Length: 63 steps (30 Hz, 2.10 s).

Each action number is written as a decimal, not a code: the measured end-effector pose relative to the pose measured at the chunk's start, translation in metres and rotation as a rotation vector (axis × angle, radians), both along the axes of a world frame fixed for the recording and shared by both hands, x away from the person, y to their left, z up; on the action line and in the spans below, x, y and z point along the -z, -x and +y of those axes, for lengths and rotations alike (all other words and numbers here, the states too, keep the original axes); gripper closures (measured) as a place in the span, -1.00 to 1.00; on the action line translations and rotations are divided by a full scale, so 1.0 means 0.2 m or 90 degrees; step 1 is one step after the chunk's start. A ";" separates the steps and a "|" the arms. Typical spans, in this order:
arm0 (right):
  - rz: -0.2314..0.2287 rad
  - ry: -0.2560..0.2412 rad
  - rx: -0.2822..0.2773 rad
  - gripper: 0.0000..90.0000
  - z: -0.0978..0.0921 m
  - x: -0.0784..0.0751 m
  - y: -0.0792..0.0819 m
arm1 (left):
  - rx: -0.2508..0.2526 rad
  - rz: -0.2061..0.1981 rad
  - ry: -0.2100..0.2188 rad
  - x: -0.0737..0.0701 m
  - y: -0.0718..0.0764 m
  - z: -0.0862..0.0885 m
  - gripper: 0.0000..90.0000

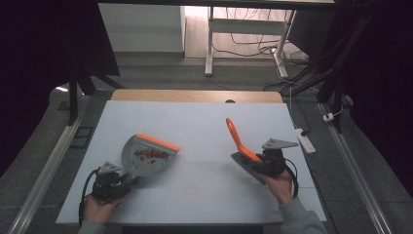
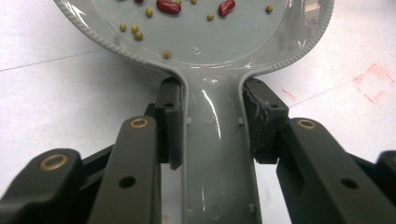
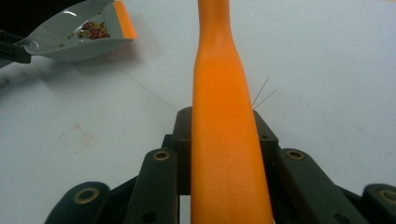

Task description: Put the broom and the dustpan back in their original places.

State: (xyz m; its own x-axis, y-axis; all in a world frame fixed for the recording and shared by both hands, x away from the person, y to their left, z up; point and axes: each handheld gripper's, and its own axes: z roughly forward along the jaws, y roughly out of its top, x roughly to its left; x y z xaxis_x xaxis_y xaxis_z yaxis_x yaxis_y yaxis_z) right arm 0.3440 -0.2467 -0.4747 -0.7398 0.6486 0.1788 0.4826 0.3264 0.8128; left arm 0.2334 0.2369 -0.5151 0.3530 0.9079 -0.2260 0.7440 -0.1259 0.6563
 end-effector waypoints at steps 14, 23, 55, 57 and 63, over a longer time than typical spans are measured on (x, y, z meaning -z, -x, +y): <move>0.024 0.010 -0.001 0.57 0.00 0.03 0.01 | -0.055 0.000 -0.003 0.01 -0.02 0.02 0.37; 0.040 0.016 0.014 0.57 -0.02 0.04 0.02 | -0.095 -0.002 0.010 0.02 -0.02 0.06 0.37; 0.110 0.093 0.077 0.34 -0.10 0.16 -0.14 | -0.121 0.034 0.001 0.08 -0.02 0.06 0.35; 0.106 0.103 0.079 0.28 -0.10 0.16 -0.15 | -0.121 0.034 0.005 0.08 -0.02 0.06 0.34; 0.108 0.122 0.081 0.07 -0.11 0.17 -0.17 | -0.115 0.029 0.003 0.07 -0.01 0.06 0.11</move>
State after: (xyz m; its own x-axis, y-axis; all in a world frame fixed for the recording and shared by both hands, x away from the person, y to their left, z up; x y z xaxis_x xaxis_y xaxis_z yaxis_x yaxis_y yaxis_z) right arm 0.3774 -0.2685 -0.5084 -0.6201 0.7684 0.1584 0.6531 0.3937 0.6469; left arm 0.2361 0.2481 -0.5296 0.1741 0.9545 -0.2421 0.7836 0.0146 0.6211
